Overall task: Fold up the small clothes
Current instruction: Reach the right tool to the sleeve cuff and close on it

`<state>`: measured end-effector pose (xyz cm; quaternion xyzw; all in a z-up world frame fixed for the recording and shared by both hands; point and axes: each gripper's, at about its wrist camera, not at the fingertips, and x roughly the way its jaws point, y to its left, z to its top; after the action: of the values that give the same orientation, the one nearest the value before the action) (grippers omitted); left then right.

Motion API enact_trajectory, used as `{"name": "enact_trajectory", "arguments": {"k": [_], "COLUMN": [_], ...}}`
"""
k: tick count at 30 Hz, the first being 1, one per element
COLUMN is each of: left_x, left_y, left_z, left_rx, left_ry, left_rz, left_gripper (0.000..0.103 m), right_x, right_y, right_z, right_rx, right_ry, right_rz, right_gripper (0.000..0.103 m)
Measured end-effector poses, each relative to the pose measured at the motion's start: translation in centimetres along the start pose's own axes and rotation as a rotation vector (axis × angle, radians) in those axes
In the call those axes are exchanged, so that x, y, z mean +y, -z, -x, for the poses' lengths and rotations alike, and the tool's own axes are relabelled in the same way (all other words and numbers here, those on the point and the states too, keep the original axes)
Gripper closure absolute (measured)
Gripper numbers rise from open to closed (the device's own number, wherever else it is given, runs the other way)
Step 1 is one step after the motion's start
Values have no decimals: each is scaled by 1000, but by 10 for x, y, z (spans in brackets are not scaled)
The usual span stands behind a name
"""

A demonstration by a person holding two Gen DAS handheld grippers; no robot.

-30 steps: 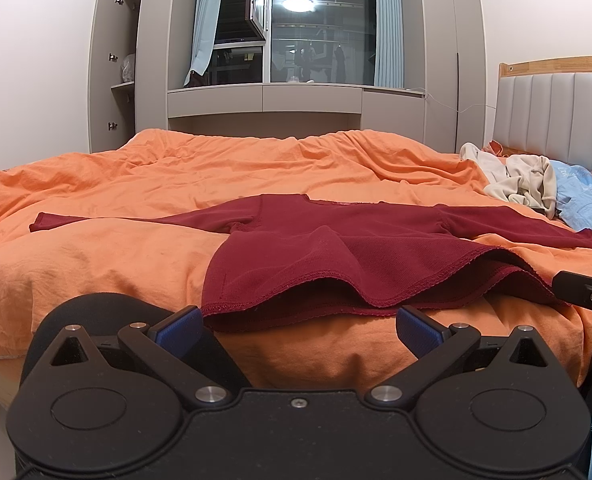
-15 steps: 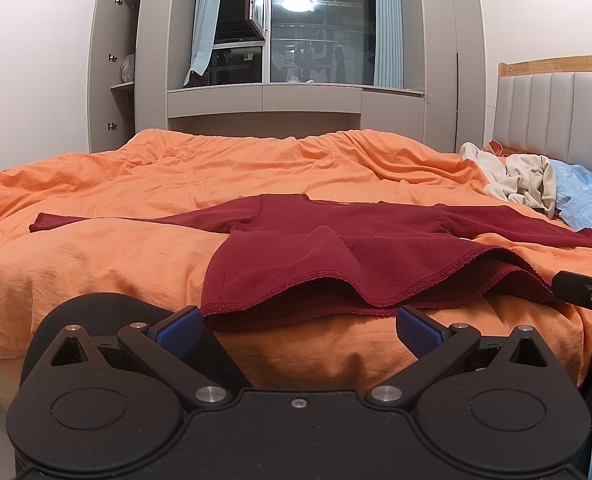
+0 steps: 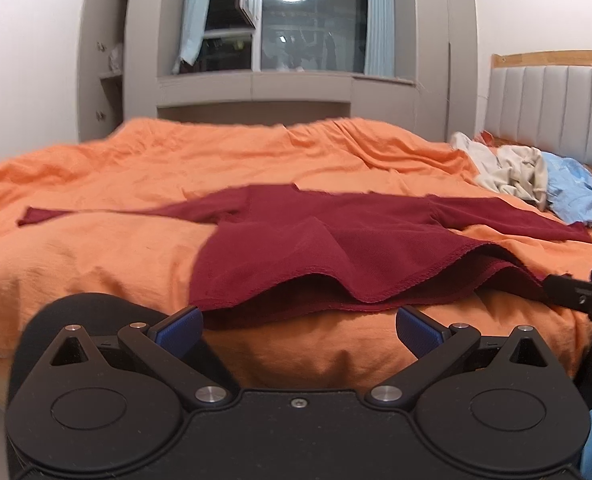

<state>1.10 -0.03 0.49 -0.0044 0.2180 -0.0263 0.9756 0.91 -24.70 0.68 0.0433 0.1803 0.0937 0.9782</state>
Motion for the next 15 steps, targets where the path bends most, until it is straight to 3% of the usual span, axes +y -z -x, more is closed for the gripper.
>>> {"name": "enact_trajectory", "arguments": {"k": [9,15], "left_x": [-12,-22], "left_y": [-40,-79], "left_z": [-27,-70], "left_rx": [29,42], "left_ry": [18,1], "left_rz": [-6,-36], "left_gripper": [0,0], "right_x": [-29,-57], "right_y": [-32,-57], "right_z": [-17,-47], "right_rx": [50,65], "right_ry": [71,134], "right_rz": [-78,-94], "right_gripper": [0,0]}}
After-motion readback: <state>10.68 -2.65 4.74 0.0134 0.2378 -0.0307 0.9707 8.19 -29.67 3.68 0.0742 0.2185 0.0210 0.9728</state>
